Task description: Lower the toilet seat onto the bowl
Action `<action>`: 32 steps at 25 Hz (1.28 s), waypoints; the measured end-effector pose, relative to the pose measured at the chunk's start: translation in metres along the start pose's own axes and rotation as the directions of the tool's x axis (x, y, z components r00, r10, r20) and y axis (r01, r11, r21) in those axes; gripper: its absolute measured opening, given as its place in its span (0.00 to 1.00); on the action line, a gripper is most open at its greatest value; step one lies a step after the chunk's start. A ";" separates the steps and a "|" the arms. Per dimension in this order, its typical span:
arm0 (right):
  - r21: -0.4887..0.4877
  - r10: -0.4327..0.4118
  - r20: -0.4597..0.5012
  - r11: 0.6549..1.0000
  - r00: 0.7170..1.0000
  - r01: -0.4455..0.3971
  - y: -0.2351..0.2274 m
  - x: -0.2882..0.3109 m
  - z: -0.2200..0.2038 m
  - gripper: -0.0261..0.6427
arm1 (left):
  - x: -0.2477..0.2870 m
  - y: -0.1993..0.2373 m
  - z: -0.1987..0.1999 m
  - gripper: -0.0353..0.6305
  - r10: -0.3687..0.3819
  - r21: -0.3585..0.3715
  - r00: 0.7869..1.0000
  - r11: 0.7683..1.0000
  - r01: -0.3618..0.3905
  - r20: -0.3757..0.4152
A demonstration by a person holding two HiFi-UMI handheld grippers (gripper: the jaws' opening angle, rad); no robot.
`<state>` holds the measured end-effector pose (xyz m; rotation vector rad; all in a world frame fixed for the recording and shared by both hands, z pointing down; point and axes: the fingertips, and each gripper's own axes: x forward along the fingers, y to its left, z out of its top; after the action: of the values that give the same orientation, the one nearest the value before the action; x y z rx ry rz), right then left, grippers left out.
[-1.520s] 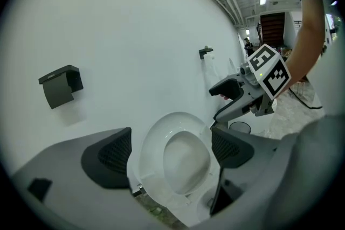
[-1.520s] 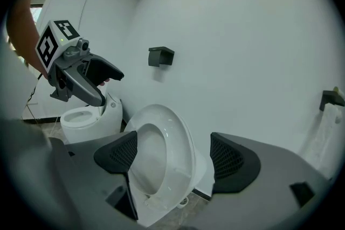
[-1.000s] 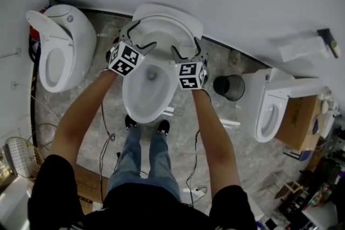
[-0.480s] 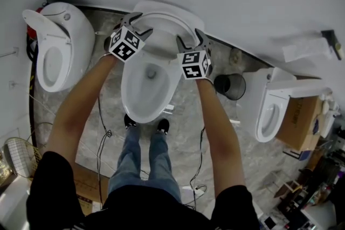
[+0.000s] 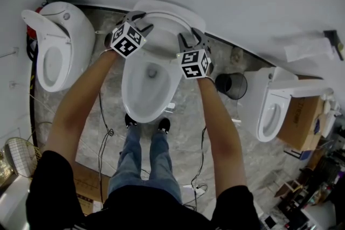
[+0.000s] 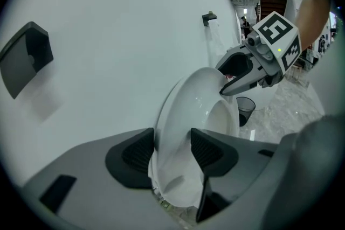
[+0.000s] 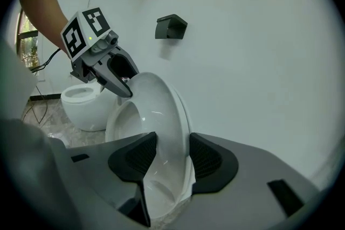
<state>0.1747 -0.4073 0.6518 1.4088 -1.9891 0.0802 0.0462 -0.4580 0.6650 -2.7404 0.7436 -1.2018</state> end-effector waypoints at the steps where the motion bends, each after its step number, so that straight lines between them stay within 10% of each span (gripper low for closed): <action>1: -0.005 0.001 0.000 1.000 1.000 -0.001 0.000 0.000 0.000 0.35 | 0.000 0.001 0.000 0.37 0.001 -0.003 1.000 1.000 -0.001 0.002; 32: -0.165 0.057 0.009 0.985 0.998 -0.055 0.047 -0.061 -0.006 0.26 | -0.062 -0.044 -0.023 0.26 0.038 0.217 0.999 0.976 -0.033 -0.018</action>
<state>0.1484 -0.3363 0.6380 1.2517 -1.9983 -0.0672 0.0121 -0.3879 0.6497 -2.5310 0.6200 -1.2288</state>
